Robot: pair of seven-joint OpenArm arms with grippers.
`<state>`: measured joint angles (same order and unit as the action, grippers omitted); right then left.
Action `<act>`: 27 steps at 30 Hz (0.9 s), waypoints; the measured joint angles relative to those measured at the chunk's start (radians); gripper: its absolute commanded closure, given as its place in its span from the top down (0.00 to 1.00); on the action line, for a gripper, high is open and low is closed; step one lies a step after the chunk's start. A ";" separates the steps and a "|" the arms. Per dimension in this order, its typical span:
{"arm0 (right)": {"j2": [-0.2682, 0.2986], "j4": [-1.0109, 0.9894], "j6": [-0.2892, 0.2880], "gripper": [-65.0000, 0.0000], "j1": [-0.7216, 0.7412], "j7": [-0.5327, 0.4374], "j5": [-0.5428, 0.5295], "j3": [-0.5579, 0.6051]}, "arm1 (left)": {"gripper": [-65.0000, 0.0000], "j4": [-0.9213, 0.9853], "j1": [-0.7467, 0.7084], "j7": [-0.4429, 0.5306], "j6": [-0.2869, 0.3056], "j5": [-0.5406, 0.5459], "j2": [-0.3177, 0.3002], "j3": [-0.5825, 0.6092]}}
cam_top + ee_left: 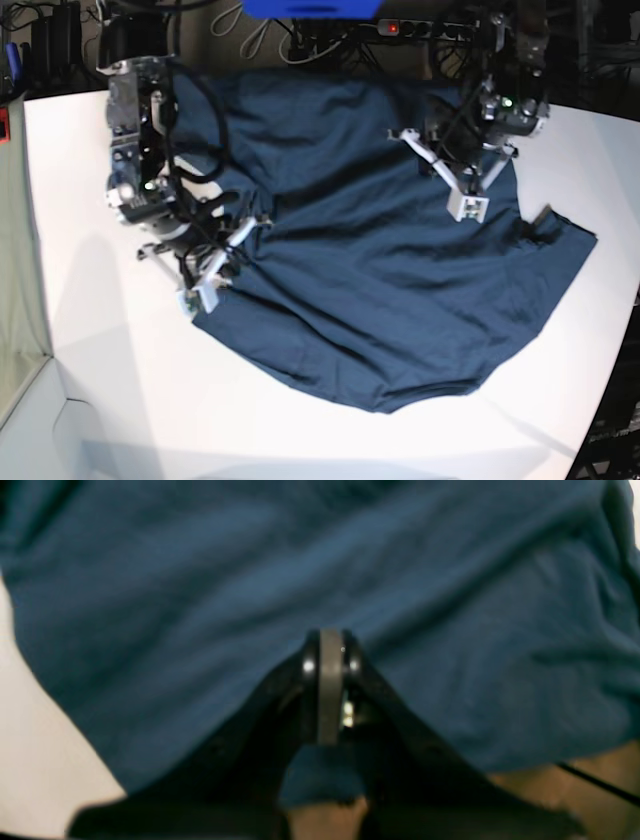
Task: Layout the t-shirt on the table in an organized manner, then fold the t-shirt properly
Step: 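Pull the shirt fabric apart with both grippers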
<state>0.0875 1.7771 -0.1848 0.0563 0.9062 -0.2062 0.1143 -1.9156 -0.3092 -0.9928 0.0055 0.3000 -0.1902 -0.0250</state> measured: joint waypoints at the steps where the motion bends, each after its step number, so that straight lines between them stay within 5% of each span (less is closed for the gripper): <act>1: -0.003 0.003 0.000 0.00 0.008 0.005 -0.007 0.002 | 0.01 0.026 -0.006 0.005 0.000 0.000 -0.010 0.001; 4: -0.013 -0.006 0.000 0.00 0.051 0.011 -0.011 0.009 | 0.01 0.129 -0.019 0.040 -0.002 -0.001 -0.035 -0.001; 15: -0.091 -0.303 0.000 0.00 0.233 0.011 -0.008 0.011 | 0.01 0.409 0.076 0.449 0.029 0.040 -0.147 -0.006; 20: -0.107 -0.357 0.000 0.00 0.264 0.005 -0.008 0.011 | 0.01 0.582 0.236 0.458 0.019 0.031 -0.204 -0.022; 27: -0.126 -0.478 0.000 0.00 0.291 -0.047 -0.006 0.013 | 0.01 0.718 0.413 0.359 -0.002 0.003 -0.206 -0.105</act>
<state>-0.0387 1.2987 -0.1848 0.3470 0.8593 -0.2119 0.1272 -1.1973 0.1040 -0.6334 0.0032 0.3027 -0.3965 -0.1295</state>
